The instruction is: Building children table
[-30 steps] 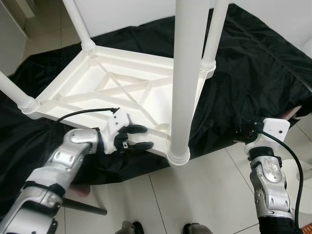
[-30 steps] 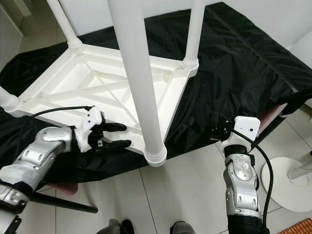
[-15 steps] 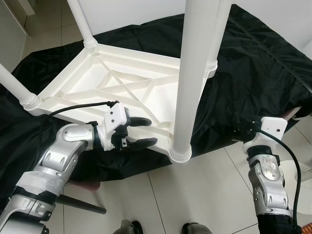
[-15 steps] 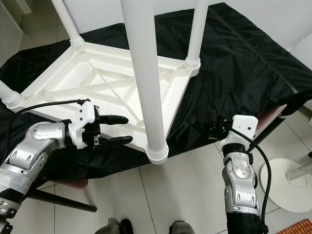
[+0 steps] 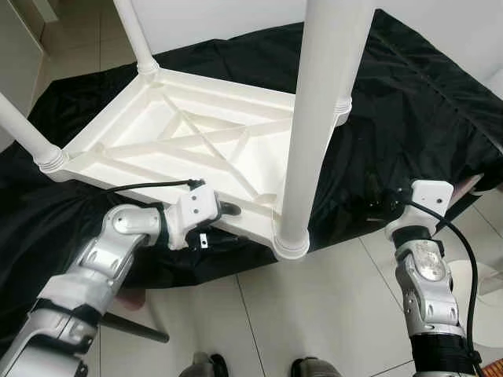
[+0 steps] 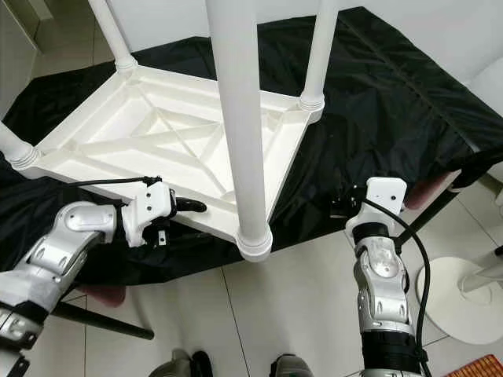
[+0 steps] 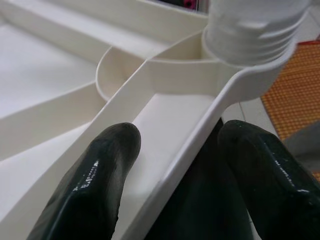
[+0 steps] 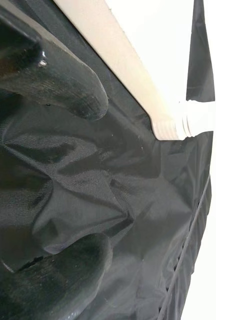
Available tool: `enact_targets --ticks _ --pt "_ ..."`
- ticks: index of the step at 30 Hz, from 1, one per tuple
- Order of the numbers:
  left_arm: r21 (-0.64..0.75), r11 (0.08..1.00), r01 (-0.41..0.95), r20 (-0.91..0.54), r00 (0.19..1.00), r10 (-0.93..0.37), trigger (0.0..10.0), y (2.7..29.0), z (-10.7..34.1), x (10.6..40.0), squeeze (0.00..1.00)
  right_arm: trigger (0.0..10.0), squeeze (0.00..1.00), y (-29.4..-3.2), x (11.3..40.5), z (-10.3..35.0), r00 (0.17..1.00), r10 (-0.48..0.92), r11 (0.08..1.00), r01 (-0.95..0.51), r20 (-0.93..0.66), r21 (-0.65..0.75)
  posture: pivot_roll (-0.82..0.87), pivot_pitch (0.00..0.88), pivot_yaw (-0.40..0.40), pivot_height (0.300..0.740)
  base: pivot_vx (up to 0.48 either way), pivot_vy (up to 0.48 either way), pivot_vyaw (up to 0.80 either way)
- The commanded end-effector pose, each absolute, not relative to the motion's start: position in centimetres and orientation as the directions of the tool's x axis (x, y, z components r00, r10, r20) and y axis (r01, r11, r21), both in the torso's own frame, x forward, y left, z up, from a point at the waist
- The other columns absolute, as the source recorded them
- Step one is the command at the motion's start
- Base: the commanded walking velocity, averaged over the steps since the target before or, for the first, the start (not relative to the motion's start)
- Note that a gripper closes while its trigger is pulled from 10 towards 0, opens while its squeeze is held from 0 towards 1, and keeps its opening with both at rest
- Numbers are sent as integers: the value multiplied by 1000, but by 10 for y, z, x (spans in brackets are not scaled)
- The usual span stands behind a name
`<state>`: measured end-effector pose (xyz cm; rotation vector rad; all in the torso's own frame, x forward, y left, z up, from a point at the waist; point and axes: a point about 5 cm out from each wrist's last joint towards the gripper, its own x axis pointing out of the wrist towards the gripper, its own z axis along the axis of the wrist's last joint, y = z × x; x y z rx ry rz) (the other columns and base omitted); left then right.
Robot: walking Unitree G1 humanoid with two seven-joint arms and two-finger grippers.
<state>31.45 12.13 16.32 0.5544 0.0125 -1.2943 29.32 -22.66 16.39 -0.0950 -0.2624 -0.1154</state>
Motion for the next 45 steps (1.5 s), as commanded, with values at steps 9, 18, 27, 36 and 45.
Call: enact_targets --ticks 9,18,27,36,45 --pt "446 356 821 -325 520 -790 10000 126 150 335 0 10000 0 -226 291 161 958 -111 988 135 265 -75 -128 154 109 740 0 0 0" --pt "414 379 828 -351 529 -773 6510 124 145 344 0 10000 0 -225 292 160 957 -117 987 141 265 -71 -129 153 120 740 0 0 0" --pt "391 451 802 -269 568 -778 0 124 155 350 0 10000 0 -226 291 159 956 -128 986 151 266 -66 -128 154 125 740 0 0 0" --pt "382 481 789 -243 588 -772 0 121 149 348 0 10000 0 -224 292 158 956 -126 987 147 266 -62 -124 151 121 740 0 0 0" --pt "400 535 745 -214 643 -736 7882 122 148 350 0 10000 0 -222 294 158 956 -123 988 144 267 -59 -118 149 117 740 0 0 0"
